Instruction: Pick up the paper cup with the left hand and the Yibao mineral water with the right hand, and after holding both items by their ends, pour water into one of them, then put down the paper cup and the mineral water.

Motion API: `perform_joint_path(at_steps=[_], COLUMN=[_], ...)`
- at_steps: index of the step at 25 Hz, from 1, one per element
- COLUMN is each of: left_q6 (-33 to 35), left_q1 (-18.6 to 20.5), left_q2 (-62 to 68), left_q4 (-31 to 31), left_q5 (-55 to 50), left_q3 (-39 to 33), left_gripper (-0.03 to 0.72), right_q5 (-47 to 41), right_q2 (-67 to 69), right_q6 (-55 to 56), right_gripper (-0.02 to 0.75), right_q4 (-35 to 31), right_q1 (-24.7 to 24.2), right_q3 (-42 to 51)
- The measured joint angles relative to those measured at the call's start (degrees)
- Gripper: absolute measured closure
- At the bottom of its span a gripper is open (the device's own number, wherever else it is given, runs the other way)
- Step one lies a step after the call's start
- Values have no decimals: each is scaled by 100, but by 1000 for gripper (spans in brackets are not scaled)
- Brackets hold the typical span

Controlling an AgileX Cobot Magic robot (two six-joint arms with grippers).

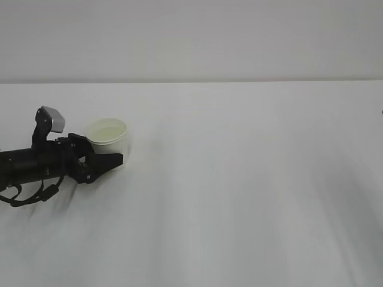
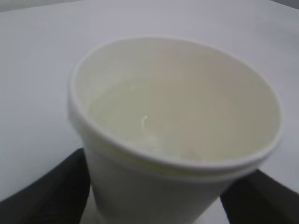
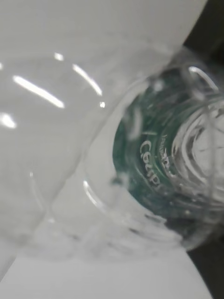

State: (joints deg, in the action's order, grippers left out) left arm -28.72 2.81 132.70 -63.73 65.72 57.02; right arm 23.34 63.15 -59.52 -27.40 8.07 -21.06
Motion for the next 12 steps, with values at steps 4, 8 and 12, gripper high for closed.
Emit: perform_joint_path(at_steps=[4,8,12], left_q6=[-124,-156,-212], left_q1=[68,79,112], left_q2=[0,0,-10], left_q4=[-169,-283,-438], left_q5=[0,0,0], left_q3=[0,0,0], left_gripper=[85,91,94], right_q5=[0,0,0], right_q2=[0,0,0], right_q6=[0,0,0], right_gripper=[293,293,293], right_q4=[0,0,0], right_q1=[0,0,0], right_q3=[0,0,0])
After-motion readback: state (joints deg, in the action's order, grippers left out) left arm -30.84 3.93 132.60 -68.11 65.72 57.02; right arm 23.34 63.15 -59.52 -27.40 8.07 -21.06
